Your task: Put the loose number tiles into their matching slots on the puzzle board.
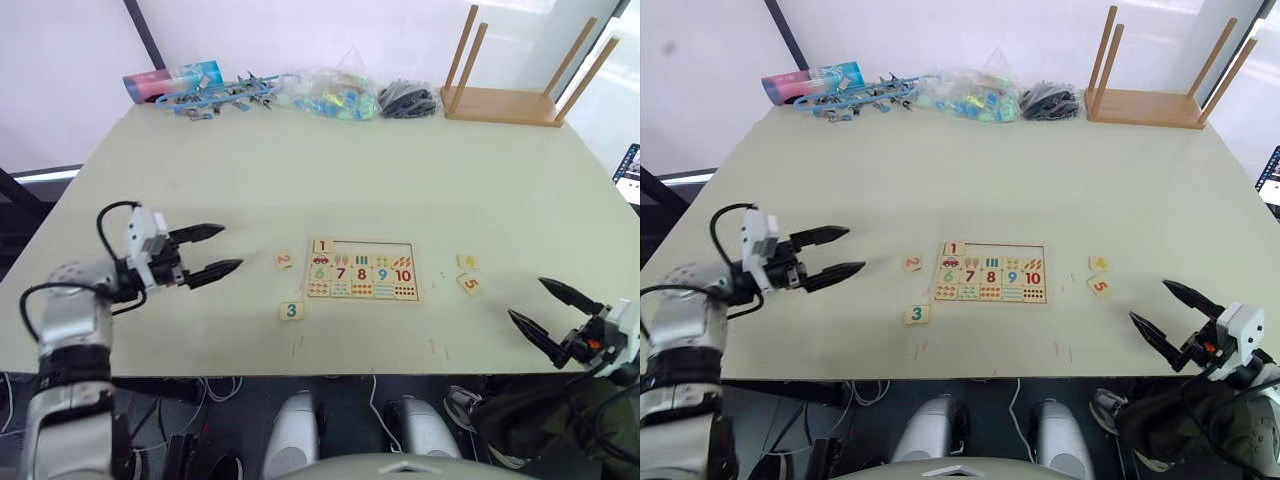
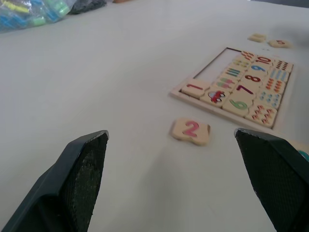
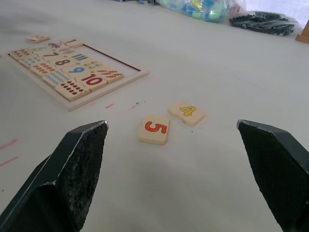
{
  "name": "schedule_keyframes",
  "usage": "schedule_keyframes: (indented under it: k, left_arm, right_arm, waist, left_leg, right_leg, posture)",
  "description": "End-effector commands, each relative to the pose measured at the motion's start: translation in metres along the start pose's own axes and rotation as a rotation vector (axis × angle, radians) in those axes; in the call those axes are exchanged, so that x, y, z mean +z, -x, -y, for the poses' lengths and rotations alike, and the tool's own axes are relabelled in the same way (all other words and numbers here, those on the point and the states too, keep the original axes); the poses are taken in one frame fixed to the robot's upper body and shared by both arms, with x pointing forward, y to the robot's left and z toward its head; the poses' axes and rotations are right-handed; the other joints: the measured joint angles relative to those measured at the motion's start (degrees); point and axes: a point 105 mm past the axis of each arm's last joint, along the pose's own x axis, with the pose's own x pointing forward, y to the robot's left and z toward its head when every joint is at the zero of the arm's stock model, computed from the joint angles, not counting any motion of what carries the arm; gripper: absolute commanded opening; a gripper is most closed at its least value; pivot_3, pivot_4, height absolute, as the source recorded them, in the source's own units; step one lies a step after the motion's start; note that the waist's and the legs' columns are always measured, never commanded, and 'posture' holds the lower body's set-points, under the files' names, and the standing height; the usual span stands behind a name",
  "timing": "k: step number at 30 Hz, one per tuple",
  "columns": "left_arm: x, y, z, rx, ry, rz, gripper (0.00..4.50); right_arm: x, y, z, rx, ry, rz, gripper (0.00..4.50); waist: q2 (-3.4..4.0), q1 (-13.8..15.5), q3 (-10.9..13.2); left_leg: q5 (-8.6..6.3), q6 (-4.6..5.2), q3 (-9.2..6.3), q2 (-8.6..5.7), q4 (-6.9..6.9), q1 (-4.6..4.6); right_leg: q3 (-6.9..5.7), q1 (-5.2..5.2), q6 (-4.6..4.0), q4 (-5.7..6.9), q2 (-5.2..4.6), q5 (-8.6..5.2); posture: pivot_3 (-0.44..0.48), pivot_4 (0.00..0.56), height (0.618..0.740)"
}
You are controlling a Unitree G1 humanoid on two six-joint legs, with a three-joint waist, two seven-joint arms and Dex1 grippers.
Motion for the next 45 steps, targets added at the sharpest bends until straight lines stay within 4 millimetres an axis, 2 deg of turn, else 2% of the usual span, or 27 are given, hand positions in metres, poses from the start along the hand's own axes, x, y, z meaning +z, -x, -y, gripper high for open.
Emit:
schedule_keyframes:
  k: [1, 9, 14, 18, 26, 45]
  left_arm:
    - [0.005, 0.021, 0.014, 0.007, -0.021, 0.012, 4.46]
    - [-0.015, 0.061, 0.036, 0.065, 0.022, -0.049, 4.46]
    - [-0.020, 0.074, 0.046, 0.084, 0.046, -0.057, 4.46]
    - [-0.021, 0.073, 0.051, 0.088, 0.053, -0.050, 4.46]
    - [-0.020, 0.064, 0.047, 0.111, 0.040, -0.022, 4.46]
    - [-0.015, 0.061, 0.040, 0.101, 0.037, 0.007, 4.46]
  right_arm:
    - [0.004, 0.014, 0.005, -0.004, 0.018, -0.011, 4.50]
    - [0.003, 0.037, 0.005, 0.035, 0.009, -0.022, 4.50]
    - [0.005, 0.046, 0.003, 0.064, -0.001, -0.025, 4.50]
    - [0.007, 0.048, 0.003, 0.071, -0.003, -0.021, 4.50]
    - [0.008, 0.045, 0.004, 0.088, -0.001, -0.015, 4.50]
    - [0.007, 0.041, 0.002, 0.096, 0.003, 0.004, 4.50]
  waist:
    - [0.02, -0.28, -0.04]
    - [0.09, -0.19, -0.04]
    - [0.08, -0.16, -0.07]
    - [0.08, -0.15, -0.07]
    - [0.09, -0.20, -0.07]
    - [0.11, -0.19, -0.06]
  left_leg:
    - [0.00, 0.00, -0.01, 0.02, -0.01, 0.03]
    - [-0.02, -0.02, -0.07, 0.13, -0.13, 0.25]
    - [-0.17, -0.26, 0.12, 0.20, -0.23, 0.52]
    - [-0.18, -0.27, 0.24, 0.20, -0.41, 0.59]
    - [-0.18, -0.28, 0.32, 0.18, -0.60, 0.64]
    - [-0.18, -0.28, 0.35, 0.13, -0.76, 0.64]
  right_leg:
    - [0.04, 0.00, 0.00, 0.00, 0.00, 0.00]
    - [0.15, 0.01, -0.04, -0.03, -0.06, 0.02]
    - [0.04, 0.08, -0.05, -0.02, -0.39, 0.03]
    - [0.01, 0.05, -0.06, -0.04, -0.48, 0.03]
    - [0.05, 0.02, -0.06, -0.11, -0.48, 0.02]
    - [0.05, -0.02, -0.07, -0.19, -0.50, 0.02]
  posture:
    - [0.000, 0.150, 0.738]
    - [0.000, 0.150, 0.738]
    - [0.000, 0.150, 0.738]
    - [0.000, 0.150, 0.738]
    - [0.000, 0.150, 0.738]
    - [0.000, 0.150, 0.738]
